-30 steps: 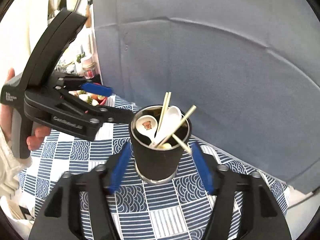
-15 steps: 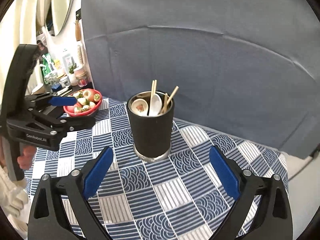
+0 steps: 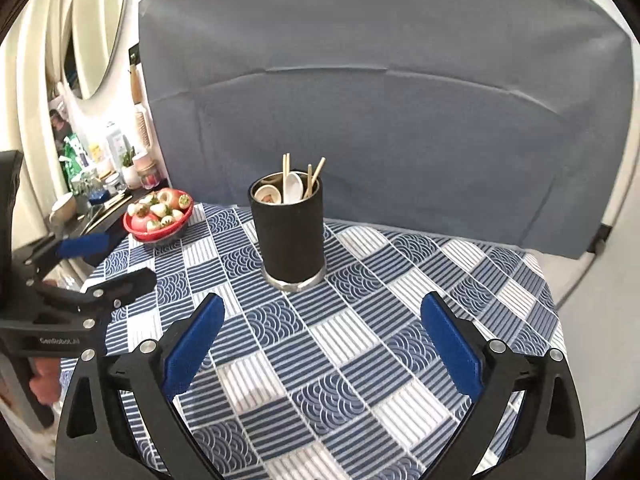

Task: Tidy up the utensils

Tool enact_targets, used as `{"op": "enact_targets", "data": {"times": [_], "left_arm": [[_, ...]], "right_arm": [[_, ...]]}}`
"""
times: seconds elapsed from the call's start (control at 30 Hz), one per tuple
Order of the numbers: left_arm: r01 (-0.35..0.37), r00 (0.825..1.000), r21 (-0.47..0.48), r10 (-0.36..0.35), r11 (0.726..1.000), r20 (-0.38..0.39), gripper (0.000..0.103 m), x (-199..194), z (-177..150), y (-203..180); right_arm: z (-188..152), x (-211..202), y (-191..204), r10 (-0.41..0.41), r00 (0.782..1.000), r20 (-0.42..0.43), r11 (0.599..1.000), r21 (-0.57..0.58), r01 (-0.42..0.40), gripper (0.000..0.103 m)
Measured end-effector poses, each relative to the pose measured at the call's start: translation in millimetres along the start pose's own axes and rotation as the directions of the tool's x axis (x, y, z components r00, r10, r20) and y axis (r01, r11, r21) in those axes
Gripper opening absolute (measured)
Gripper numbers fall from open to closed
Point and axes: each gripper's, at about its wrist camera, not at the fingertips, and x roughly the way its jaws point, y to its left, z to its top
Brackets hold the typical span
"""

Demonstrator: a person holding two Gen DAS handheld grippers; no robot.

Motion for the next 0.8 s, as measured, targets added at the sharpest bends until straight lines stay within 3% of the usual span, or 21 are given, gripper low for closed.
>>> {"op": "enact_targets", "data": {"times": [0.37, 0.6, 0.8], "left_arm": [[-0.04, 0.999, -0.134, 0.042, 0.99, 0.015, 0.097, -61, -30, 6], [-0.115, 0.993, -0.092, 0.116, 0.989, 0.004, 0.097, -83, -50, -2], [-0.106, 0.994, -0.093, 0.104, 0.99, -0.018, 0.097, -87, -58, -6]], "right_arm": [[-32, -49, 4, -0.035, 0.998, -0.047, 0.998, 0.048, 0.037, 0.095], [-43, -72, 19, -0.061, 0.997, -0.045, 0.997, 0.046, 0.063, 0.095], [-55, -77, 30, -0.074, 0.996, -0.049, 0.996, 0.052, 0.077, 0.095]]}}
